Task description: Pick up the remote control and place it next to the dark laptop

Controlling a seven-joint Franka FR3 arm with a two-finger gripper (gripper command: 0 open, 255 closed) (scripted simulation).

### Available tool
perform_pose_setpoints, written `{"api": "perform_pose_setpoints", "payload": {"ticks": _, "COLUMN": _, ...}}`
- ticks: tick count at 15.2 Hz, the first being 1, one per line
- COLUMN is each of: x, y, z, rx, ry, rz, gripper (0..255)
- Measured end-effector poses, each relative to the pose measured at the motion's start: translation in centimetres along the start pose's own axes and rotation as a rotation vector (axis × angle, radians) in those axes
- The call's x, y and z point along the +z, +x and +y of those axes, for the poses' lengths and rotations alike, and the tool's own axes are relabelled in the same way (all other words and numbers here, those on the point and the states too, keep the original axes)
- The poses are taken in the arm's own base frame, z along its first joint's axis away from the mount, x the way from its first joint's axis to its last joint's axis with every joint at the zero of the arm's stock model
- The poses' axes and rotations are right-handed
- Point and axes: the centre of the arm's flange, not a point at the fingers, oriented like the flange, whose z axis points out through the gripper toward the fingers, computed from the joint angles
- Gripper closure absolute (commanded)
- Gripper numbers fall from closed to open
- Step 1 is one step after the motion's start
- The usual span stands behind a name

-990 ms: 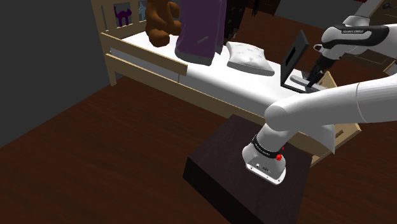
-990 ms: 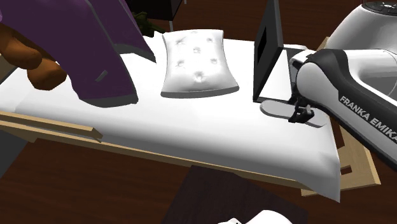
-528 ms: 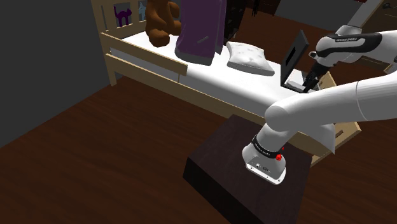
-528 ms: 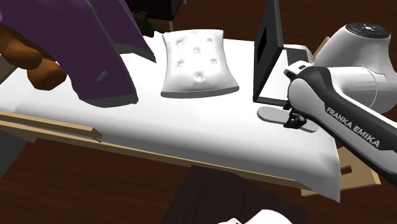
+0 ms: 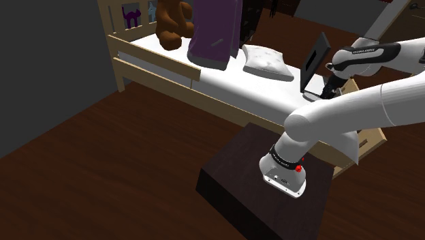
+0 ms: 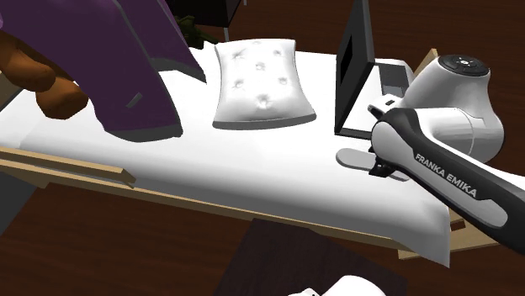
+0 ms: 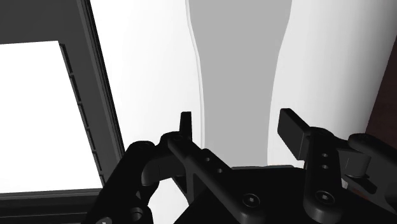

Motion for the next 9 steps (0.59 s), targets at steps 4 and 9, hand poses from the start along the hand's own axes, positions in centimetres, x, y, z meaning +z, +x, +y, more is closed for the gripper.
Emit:
{"api": "perform_pose_setpoints", "payload": {"ticks": 4, "x": 1.7, "y": 0.1, "z": 0.0, "rx": 0.000, "ry": 0.000, "rz": 0.000, "gripper": 255}}
{"api": "perform_pose_setpoints", "payload": {"ticks": 9, "x": 1.9, "y": 0.1, "z": 0.0, "rx": 0.000, "ry": -0.001, "rz": 0.000, "gripper": 255}}
